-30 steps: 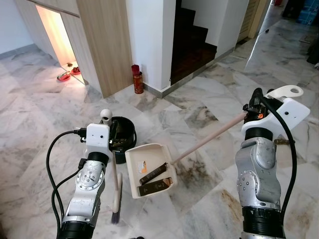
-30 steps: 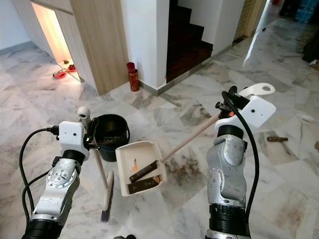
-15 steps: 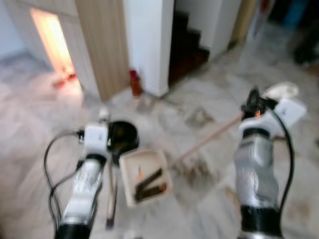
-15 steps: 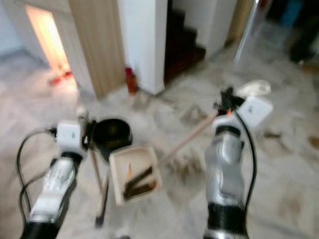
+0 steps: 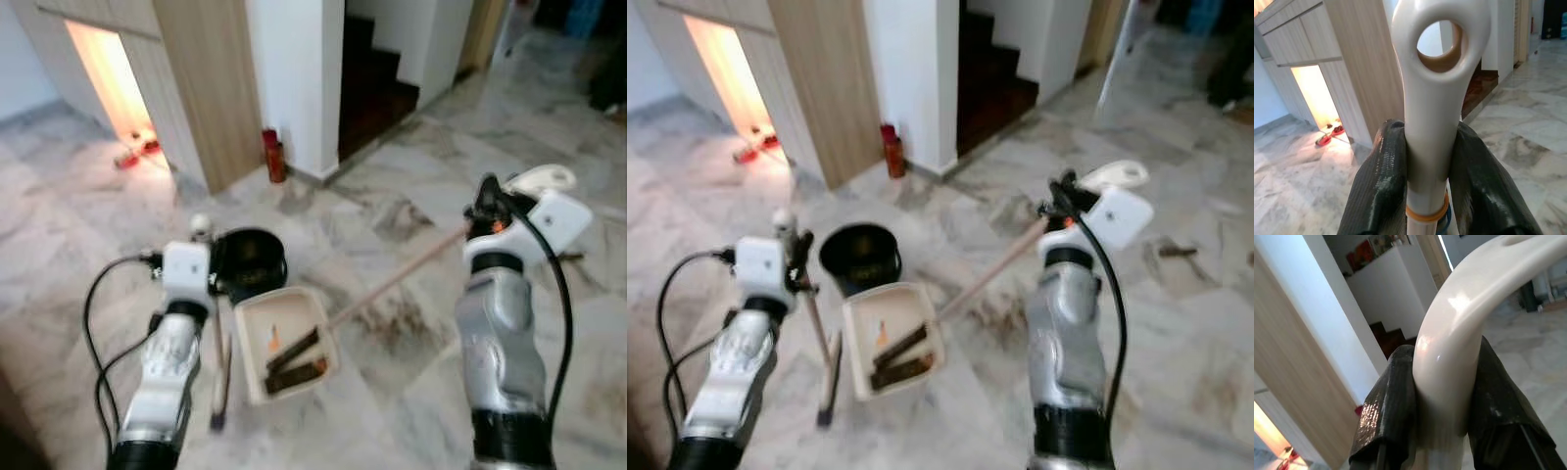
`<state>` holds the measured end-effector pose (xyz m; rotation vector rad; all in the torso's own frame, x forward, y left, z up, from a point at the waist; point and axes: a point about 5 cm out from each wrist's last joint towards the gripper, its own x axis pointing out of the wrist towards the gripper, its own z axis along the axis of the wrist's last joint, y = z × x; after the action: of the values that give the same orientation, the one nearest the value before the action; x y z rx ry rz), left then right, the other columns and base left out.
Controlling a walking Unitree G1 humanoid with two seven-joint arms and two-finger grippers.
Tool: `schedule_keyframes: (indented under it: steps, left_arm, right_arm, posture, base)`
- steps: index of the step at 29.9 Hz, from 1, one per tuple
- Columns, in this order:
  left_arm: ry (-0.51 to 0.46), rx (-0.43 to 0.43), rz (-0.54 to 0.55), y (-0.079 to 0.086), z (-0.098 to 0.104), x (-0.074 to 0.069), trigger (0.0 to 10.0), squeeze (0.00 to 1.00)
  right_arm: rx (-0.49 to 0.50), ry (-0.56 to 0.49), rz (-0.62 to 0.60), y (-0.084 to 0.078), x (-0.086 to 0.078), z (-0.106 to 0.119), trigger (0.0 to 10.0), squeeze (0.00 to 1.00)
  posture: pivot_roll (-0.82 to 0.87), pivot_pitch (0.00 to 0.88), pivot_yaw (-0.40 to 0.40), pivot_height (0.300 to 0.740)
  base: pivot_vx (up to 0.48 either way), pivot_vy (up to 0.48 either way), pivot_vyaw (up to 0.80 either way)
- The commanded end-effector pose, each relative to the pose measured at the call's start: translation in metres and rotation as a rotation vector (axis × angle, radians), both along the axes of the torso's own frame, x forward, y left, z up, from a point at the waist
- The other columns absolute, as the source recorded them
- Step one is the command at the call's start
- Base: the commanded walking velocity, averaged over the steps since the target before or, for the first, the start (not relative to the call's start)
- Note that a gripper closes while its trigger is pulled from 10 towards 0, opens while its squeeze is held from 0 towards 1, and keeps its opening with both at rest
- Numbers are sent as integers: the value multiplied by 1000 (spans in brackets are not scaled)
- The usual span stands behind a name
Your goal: Sweep floor
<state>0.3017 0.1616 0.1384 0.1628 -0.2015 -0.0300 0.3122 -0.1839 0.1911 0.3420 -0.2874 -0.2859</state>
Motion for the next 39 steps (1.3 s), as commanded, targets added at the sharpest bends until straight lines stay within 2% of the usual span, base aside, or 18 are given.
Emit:
schedule_keyframes:
  steps: [1, 8, 12, 16, 24, 39]
  left_arm:
    - [-41, 13, 12, 5, 10, 1, 10000, 0]
    - [-42, 14, 20, 6, 11, 1, 10000, 0]
    - [-34, 17, 45, 9, 10, 1, 10000, 0]
    - [-31, 21, 49, 10, 9, 1, 10000, 0]
    - [-31, 18, 56, 10, 9, 2, 10000, 0]
    - [-39, 17, 58, 10, 11, 2, 10000, 0]
  right_arm:
    - [10, -74, 34, 9, 1, 17, 10000, 0]
    - [-2, -101, 69, 15, 1, 23, 10000, 0]
    - [-40, -161, 125, 24, 1, 34, 10000, 0]
    - [-73, -179, 157, 31, 0, 37, 10000, 0]
    - [-80, -187, 182, 33, 0, 38, 10000, 0]
    - [-55, -195, 196, 35, 1, 38, 10000, 0]
  posture:
    - [-2, 0, 24, 740]
    - [0, 0, 24, 740]
    - [2, 0, 24, 740]
    - [4, 0, 22, 740]
    - [2, 0, 22, 740]
    - [5, 0, 21, 740]
  base:
    - [390, 0, 0]
    - [386, 0, 0]
    - [385, 0, 0]
    - [388, 0, 292]
    - [386, 0, 787]
    - [388, 0, 0]
